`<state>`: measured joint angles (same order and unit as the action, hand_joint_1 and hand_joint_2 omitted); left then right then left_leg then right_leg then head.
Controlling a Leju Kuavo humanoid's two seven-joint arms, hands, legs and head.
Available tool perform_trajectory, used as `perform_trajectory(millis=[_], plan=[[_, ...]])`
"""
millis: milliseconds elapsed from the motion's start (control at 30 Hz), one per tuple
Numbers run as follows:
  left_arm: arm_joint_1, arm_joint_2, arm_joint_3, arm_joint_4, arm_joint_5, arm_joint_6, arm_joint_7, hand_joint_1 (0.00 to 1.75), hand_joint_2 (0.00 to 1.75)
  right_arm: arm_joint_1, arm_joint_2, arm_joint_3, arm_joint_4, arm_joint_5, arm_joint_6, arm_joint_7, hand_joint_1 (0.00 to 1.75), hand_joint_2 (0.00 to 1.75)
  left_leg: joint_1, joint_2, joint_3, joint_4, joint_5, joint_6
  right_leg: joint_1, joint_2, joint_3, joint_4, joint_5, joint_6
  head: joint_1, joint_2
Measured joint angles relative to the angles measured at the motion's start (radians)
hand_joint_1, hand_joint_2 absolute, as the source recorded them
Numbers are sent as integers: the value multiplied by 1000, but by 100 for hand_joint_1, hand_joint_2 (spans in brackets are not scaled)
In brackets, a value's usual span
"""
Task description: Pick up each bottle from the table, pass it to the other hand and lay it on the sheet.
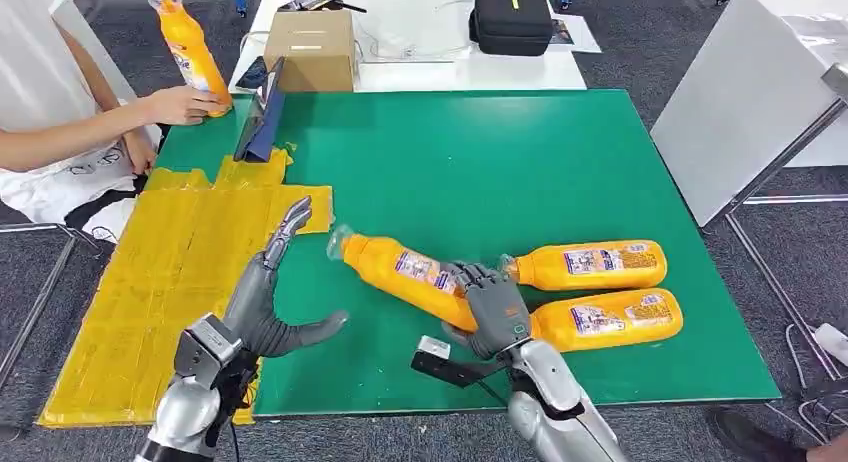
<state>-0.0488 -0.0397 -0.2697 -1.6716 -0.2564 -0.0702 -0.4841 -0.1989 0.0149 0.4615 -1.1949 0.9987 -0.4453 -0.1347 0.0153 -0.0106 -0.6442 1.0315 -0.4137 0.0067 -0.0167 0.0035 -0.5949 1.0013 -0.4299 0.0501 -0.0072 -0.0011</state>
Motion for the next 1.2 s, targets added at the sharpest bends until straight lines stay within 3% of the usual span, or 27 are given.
perform_trajectory(millis=[367,767,900,967,1200], plan=[[0,-2,-10,1,7,16,16,0,175,114,63,-122,-215,-38,-123,-74,175,175,0,1,0,0,0,0,0,0,0,0,0,0,0,0],[0,-3,-10,1,7,16,17,0,175,127,70,-131,-236,-39,-128,-79,175,175,0,1,0,0,0,0,0,0,-1,0,0,0,0,0],[0,-3,-10,12,60,16,35,0,175,181,102,-161,-315,-107,-214,-164,175,175,0,1,0,0,0,0,0,0,-1,0,0,0,0,0],[-35,3,-8,112,412,-193,173,0,175,195,110,-143,-337,-129,-214,-237,175,175,0,1,-1,0,0,0,0,0,-1,0,0,0,0,0],[-52,14,-19,148,532,-248,190,0,175,179,111,-91,-308,-131,-214,-242,175,175,0,1,-1,0,0,0,0,0,-1,0,0,0,0,0]])
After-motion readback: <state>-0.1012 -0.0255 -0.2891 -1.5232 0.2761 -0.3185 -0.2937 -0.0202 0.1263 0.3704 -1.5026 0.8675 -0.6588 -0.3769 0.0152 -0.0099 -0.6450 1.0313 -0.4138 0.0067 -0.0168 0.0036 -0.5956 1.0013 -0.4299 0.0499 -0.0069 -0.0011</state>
